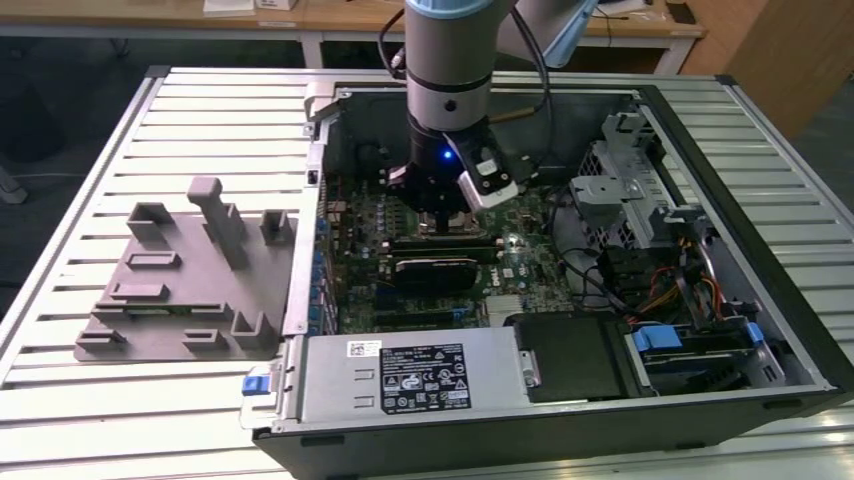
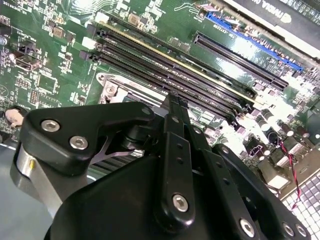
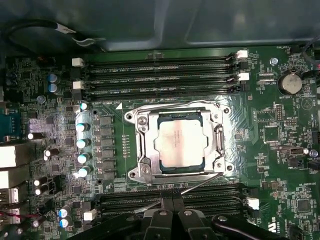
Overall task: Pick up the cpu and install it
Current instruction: 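Install the second cpu locking lever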
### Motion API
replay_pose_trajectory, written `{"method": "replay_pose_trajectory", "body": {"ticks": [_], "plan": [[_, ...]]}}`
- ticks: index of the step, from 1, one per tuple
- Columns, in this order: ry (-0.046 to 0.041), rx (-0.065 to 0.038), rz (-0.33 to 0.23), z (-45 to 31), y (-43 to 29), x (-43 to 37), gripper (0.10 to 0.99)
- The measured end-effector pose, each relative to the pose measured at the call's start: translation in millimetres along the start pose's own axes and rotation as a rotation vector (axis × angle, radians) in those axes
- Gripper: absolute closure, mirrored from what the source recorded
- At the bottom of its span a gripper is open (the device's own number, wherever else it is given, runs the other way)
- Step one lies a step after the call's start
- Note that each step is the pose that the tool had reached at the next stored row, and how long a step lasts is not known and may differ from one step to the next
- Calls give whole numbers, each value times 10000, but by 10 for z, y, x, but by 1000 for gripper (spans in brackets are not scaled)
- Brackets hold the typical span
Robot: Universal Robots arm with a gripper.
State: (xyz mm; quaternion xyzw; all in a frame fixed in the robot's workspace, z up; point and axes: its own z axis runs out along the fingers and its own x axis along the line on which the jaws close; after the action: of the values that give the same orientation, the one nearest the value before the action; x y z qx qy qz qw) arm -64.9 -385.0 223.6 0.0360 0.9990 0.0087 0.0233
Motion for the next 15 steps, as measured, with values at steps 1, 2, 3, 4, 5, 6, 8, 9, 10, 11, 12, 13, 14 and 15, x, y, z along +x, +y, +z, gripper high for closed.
{"method": "replay_pose_trajectory", "body": {"ticks": [1, 2, 3, 4, 5, 6, 8, 9, 10, 11, 12, 13, 14, 15], "plan": [[0, -4, 0, 3, -1, 4, 980], [1, -15, -1, 6, -2, 8, 980], [2, -26, -2, 10, -4, 13, 980], [3, -37, -4, 15, -6, 20, 980], [4, -51, -6, 19, -9, 28, 980], [6, -72, -10, 24, -13, 35, 980], [12, -151, -20, 33, -25, 50, 980], [15, -205, -23, 38, -32, 59, 980], [19, -267, -26, 41, -39, 68, 980], [24, -338, -28, 44, -47, 79, 980], [30, -409, -31, 47, -54, 90, 980], [35, -463, -35, 50, -63, 101, 980], [38, -512, -41, 54, -73, 109, 980], [42, -563, -43, 60, -84, 118, 980]]}}
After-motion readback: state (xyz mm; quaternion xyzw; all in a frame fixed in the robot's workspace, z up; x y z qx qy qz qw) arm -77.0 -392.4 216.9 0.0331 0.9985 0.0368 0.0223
